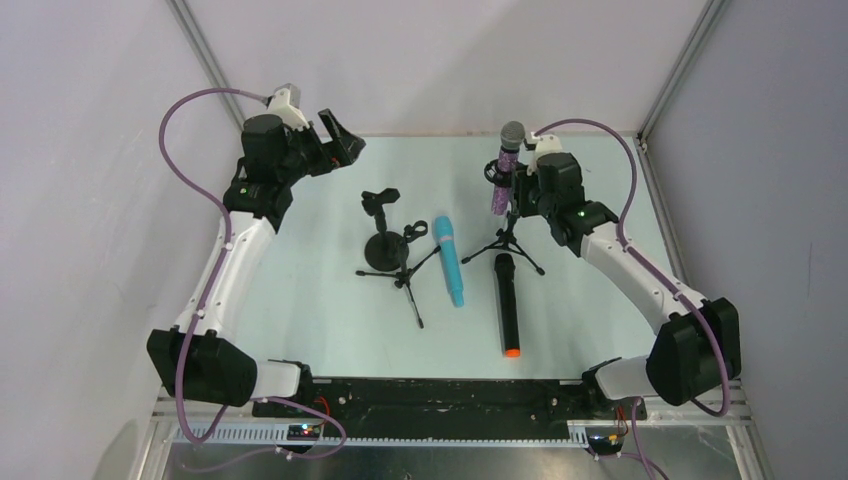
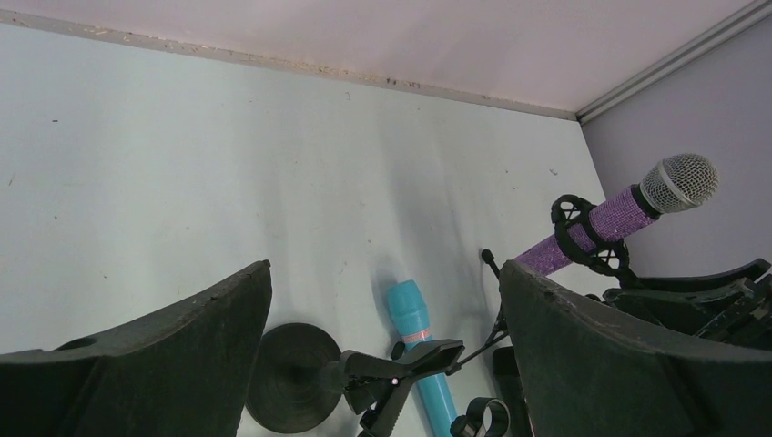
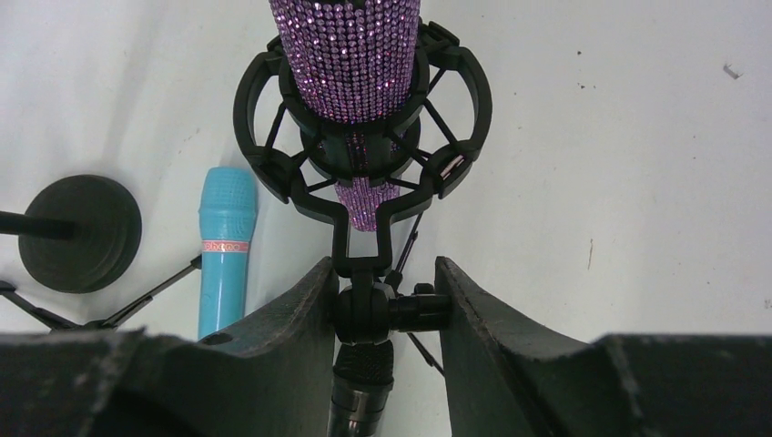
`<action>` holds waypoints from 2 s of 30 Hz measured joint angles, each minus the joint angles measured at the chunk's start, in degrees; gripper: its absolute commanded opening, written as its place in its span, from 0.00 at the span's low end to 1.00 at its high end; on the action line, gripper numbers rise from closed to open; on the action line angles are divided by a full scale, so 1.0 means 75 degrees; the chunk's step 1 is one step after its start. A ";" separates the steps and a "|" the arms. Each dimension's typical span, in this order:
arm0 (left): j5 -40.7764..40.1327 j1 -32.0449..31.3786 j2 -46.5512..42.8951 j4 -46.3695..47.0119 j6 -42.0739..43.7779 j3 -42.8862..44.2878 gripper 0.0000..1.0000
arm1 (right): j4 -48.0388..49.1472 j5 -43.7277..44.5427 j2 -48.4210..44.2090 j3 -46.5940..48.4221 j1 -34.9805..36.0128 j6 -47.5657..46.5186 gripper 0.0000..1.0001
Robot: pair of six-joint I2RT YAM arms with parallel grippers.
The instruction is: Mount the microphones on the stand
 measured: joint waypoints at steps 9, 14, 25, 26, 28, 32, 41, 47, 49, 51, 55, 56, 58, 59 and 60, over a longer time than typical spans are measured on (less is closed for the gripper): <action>0.0000 -0.0006 -0.0009 0.0000 0.0003 0.0000 0.98 | 0.0239 -0.0006 -0.0405 -0.0003 0.0000 -0.0187 0.00; 0.0000 -0.0015 -0.0009 0.0003 0.0003 0.0000 0.98 | 0.0603 -0.0006 -0.0740 -0.0003 0.0000 -0.0414 0.00; 0.0000 -0.0035 -0.0009 0.0006 0.0003 0.0000 0.98 | 0.1460 -0.0006 -0.0941 -0.0003 0.0000 -0.0685 0.00; 0.0000 -0.0035 -0.0009 0.0006 0.0003 0.0000 0.98 | 0.1527 -0.0006 -0.0941 -0.0003 0.0000 -0.0688 0.00; 0.0003 -0.0041 -0.0009 0.0003 0.0003 0.0000 0.98 | 0.1635 -0.0003 -0.0941 -0.0003 0.0000 -0.0705 0.00; 0.0000 -0.0047 -0.0009 0.0006 0.0003 0.0000 0.98 | 0.1798 -0.0003 -0.0941 -0.0003 -0.0009 -0.0743 0.00; 0.0003 -0.0047 -0.0009 0.0003 0.0006 0.0000 0.98 | 0.2250 0.0006 -0.0941 -0.0003 -0.0020 -0.0903 0.00; 0.0003 -0.0047 -0.0009 0.0006 0.0006 0.0000 0.98 | 0.2591 0.0082 -0.0918 -0.0003 -0.0023 -0.1090 0.00; 0.0003 -0.0050 -0.0009 0.0006 0.0006 0.0000 0.98 | 0.2742 0.0090 -0.0871 -0.0003 -0.0038 -0.1134 0.00; 0.0003 -0.0047 -0.0009 0.0006 0.0006 0.0000 0.98 | 0.2891 0.0093 -0.0793 0.0000 -0.0058 -0.1151 0.00; 0.0003 -0.0050 -0.0009 0.0006 0.0006 0.0000 0.98 | 0.3115 0.0093 -0.0551 0.0035 -0.0119 -0.1151 0.00; 0.0003 -0.0047 -0.0009 0.0006 0.0003 0.0000 0.98 | 0.3165 0.0090 -0.0475 0.0050 -0.0128 -0.1151 0.00; 0.0003 -0.0050 -0.0009 0.0012 0.0003 0.0000 0.98 | 0.3223 0.0093 -0.0341 0.0102 -0.0134 -0.1166 0.00; 0.0003 -0.0050 -0.0009 0.0012 0.0003 0.0000 0.98 | 0.3246 0.0099 -0.0289 0.0131 -0.0137 -0.1177 0.00; 0.0003 -0.0050 -0.0009 0.0017 0.0006 0.0000 0.98 | 0.3284 0.0105 -0.0210 0.0187 -0.0146 -0.1201 0.00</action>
